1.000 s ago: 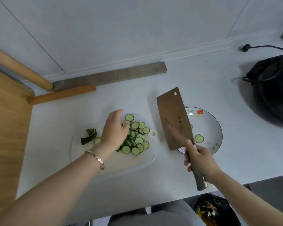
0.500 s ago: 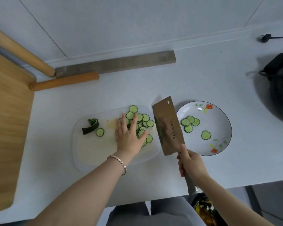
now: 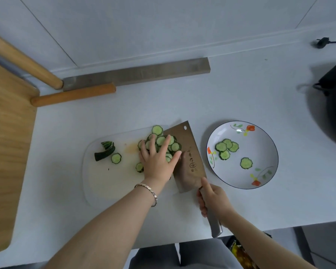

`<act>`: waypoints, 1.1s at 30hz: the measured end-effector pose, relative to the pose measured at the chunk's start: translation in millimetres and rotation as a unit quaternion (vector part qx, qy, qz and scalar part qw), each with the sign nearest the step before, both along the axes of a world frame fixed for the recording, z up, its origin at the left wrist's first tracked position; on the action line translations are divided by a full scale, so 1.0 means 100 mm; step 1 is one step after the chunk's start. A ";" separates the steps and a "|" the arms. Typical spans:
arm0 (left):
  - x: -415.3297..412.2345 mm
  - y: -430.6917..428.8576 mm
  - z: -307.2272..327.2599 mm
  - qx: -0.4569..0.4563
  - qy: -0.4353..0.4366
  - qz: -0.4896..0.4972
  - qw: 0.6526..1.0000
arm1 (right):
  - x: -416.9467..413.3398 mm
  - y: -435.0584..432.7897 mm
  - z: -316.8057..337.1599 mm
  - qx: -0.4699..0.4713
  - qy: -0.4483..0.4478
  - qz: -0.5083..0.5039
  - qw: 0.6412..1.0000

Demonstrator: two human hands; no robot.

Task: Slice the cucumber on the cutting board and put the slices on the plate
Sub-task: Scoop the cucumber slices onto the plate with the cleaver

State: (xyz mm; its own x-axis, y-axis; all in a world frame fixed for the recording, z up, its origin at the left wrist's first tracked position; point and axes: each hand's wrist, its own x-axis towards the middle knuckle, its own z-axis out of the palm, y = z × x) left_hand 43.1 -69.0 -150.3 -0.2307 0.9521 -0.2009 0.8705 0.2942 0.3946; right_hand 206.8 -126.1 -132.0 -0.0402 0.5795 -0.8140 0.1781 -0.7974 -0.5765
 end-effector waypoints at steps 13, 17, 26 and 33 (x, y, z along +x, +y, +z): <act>0.04 -0.02 -0.19 0.127 0.000 0.038 0.991 | -0.28 -0.06 -0.01 -0.025 0.074 -0.027 0.997; 0.09 -0.02 -0.15 0.149 -0.046 0.037 0.987 | -0.24 -0.07 0.08 -0.018 0.077 -0.023 0.997; 0.42 0.11 0.29 0.197 -0.109 0.030 0.974 | 0.10 0.01 0.47 0.031 0.078 -0.035 0.996; 1.25 0.27 0.38 0.208 -0.155 -0.046 0.965 | 0.75 -0.06 0.68 0.057 0.037 -0.114 0.991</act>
State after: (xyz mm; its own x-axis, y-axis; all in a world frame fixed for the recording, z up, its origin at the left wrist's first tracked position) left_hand 167.7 -42.3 -112.0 -0.1320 0.9788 0.1566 0.7060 -0.0180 0.7080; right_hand 282.0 -131.8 -64.3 0.0459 0.6681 -0.7427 -0.0458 -0.7412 -0.6697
